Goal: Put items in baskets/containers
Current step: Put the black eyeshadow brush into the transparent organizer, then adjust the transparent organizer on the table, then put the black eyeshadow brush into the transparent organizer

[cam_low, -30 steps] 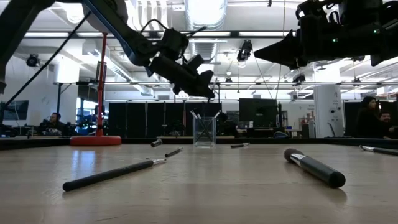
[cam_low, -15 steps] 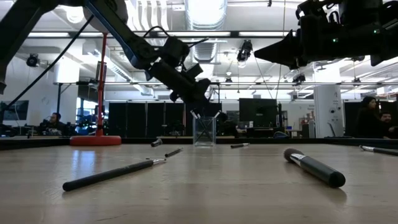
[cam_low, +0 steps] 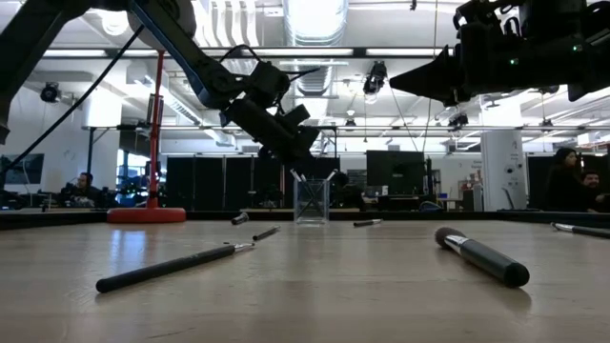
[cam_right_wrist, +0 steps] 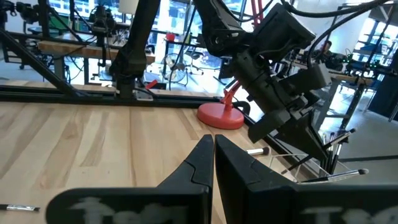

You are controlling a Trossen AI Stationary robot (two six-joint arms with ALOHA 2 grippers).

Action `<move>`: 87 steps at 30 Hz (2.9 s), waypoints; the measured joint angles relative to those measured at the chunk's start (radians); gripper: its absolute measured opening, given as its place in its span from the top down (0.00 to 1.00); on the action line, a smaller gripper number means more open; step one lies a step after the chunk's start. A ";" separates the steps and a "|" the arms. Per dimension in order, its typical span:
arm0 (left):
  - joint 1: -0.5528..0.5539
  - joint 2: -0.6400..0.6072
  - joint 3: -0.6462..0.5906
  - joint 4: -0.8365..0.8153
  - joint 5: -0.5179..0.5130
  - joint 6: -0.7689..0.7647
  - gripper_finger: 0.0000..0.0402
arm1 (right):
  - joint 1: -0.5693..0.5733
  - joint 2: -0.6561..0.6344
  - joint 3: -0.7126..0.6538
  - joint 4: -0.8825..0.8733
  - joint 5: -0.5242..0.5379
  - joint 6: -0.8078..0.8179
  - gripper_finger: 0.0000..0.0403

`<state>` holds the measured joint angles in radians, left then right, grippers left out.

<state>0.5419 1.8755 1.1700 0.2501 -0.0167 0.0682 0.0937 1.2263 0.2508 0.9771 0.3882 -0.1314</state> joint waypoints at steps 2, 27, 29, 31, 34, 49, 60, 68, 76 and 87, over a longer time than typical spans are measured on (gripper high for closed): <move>0.002 0.000 -0.006 0.004 0.007 -0.005 0.96 | 0.000 0.000 0.000 0.000 0.000 0.001 0.98; -0.059 -0.201 -0.013 -0.386 0.042 0.041 0.94 | 0.000 0.000 -0.001 -0.014 0.000 -0.003 0.98; -0.090 -0.230 -0.017 -0.481 0.032 0.049 0.98 | 0.000 0.000 -0.001 -0.015 0.001 -0.003 0.98; -0.120 -0.246 -0.038 -0.534 0.000 0.052 0.99 | 0.000 0.000 -0.001 -0.013 0.001 -0.001 0.98; -0.150 -0.243 -0.088 -0.526 -0.041 0.046 1.00 | 0.000 0.000 -0.001 -0.007 0.001 0.001 0.98; -0.132 -0.156 -0.161 -0.280 -0.060 0.004 1.00 | 0.000 0.000 -0.001 -0.002 -0.002 0.001 0.98; -0.131 -0.157 -0.161 -0.251 -0.059 -0.019 1.00 | 0.000 0.000 -0.001 -0.003 -0.005 0.001 0.98; -0.136 -0.166 -0.161 -0.285 -0.059 -0.019 1.00 | 0.000 0.000 -0.001 -0.031 -0.004 0.004 0.98; -0.198 -0.254 -0.254 -0.327 -0.058 -0.018 1.00 | 0.000 0.000 -0.001 -0.066 0.004 0.023 0.98; -0.256 -0.429 -0.765 0.381 0.007 -0.179 1.00 | -0.045 0.000 0.000 -0.184 0.165 0.220 0.98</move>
<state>0.2864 1.4463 0.4046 0.6314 -0.0102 -0.1110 0.0482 1.2263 0.2512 0.7934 0.5529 0.0883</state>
